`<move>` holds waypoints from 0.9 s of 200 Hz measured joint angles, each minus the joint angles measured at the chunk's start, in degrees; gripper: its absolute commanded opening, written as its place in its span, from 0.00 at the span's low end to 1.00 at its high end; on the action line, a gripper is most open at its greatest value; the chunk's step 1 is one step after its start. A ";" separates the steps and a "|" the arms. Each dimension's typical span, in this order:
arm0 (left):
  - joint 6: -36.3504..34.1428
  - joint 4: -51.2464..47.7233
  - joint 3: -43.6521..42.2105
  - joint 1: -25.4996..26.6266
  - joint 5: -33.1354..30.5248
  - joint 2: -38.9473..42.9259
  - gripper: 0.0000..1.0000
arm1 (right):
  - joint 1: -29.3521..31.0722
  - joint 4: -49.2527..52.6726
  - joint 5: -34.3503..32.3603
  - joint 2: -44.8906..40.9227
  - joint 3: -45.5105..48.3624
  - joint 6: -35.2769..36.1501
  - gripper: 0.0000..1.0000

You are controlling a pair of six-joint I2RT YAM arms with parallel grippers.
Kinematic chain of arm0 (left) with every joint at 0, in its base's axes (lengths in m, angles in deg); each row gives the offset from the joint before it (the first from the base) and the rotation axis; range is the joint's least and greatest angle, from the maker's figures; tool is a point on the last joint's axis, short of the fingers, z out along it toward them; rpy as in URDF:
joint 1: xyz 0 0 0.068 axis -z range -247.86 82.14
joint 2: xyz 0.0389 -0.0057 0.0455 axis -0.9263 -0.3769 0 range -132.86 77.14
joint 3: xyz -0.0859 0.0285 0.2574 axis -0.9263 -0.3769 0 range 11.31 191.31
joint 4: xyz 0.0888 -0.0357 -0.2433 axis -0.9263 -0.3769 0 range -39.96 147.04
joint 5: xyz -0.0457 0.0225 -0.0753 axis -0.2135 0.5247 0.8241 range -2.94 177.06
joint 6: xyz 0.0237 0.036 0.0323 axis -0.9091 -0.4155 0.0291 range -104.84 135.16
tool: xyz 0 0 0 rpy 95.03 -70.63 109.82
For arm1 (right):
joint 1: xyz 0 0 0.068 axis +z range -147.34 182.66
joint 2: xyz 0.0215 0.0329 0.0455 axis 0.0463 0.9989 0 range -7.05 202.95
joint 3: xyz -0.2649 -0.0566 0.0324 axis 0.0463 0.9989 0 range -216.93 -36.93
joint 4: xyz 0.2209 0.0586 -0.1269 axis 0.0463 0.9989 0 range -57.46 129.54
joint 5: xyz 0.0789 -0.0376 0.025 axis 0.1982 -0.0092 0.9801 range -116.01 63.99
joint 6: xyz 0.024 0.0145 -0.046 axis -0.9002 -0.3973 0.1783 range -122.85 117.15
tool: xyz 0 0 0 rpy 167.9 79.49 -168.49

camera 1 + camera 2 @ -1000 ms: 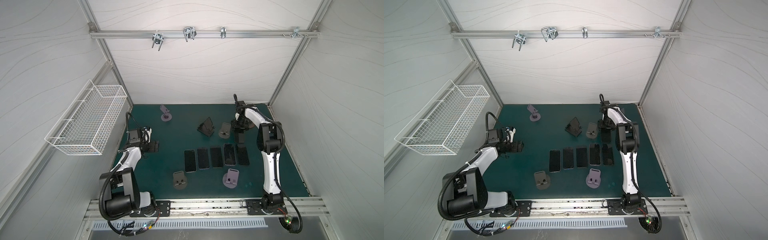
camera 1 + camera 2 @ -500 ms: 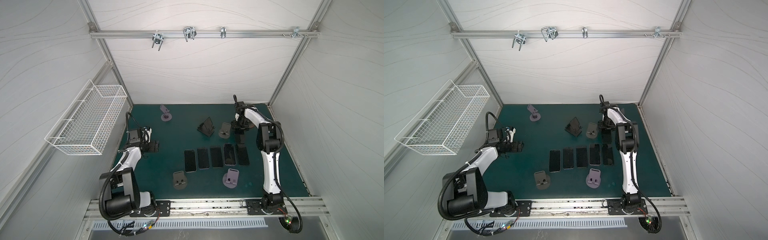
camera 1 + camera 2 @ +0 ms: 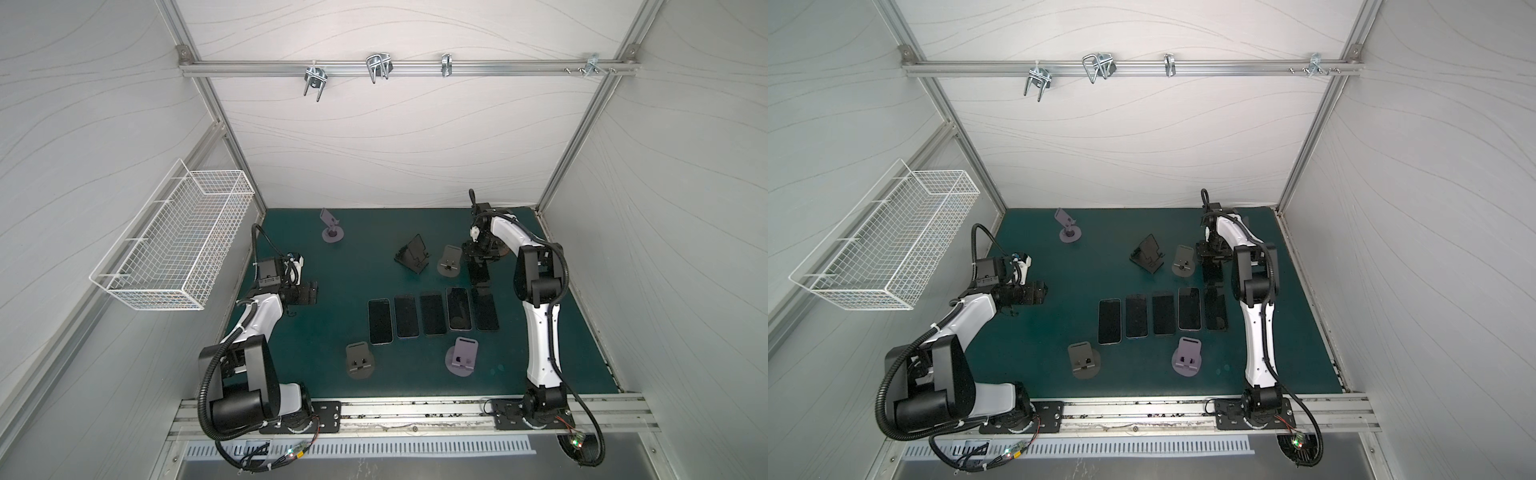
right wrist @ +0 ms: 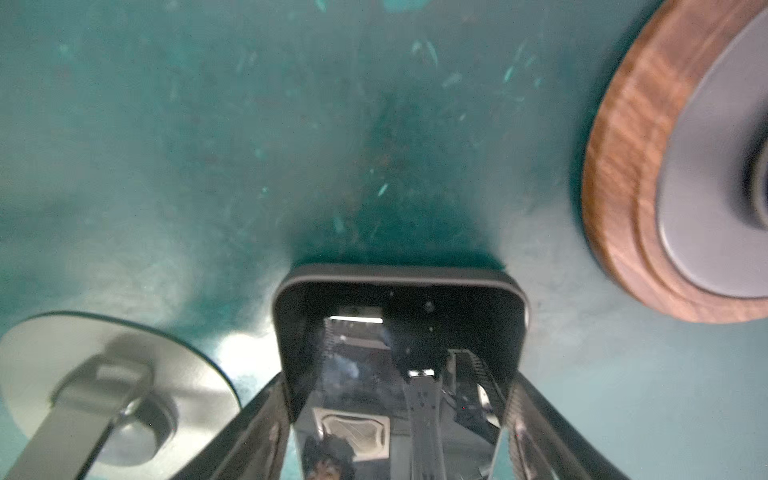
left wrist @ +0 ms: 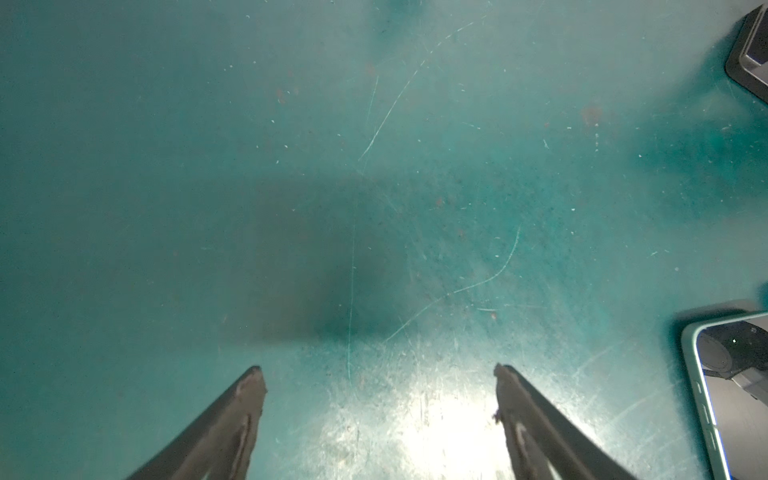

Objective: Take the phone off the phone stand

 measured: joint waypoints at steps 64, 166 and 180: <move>0.00 -0.02 0.00 0.00 0.00 0.00 0.88 | -0.13 -0.09 -0.09 -0.24 0.13 -0.44 0.86; 0.00 -0.46 0.00 0.00 0.00 0.00 0.88 | -0.13 -4.37 -0.85 -15.17 7.39 -5.18 0.99; -0.02 -0.48 0.00 0.00 0.00 -0.02 0.88 | -0.13 -6.36 -1.20 -20.02 9.53 -5.66 0.99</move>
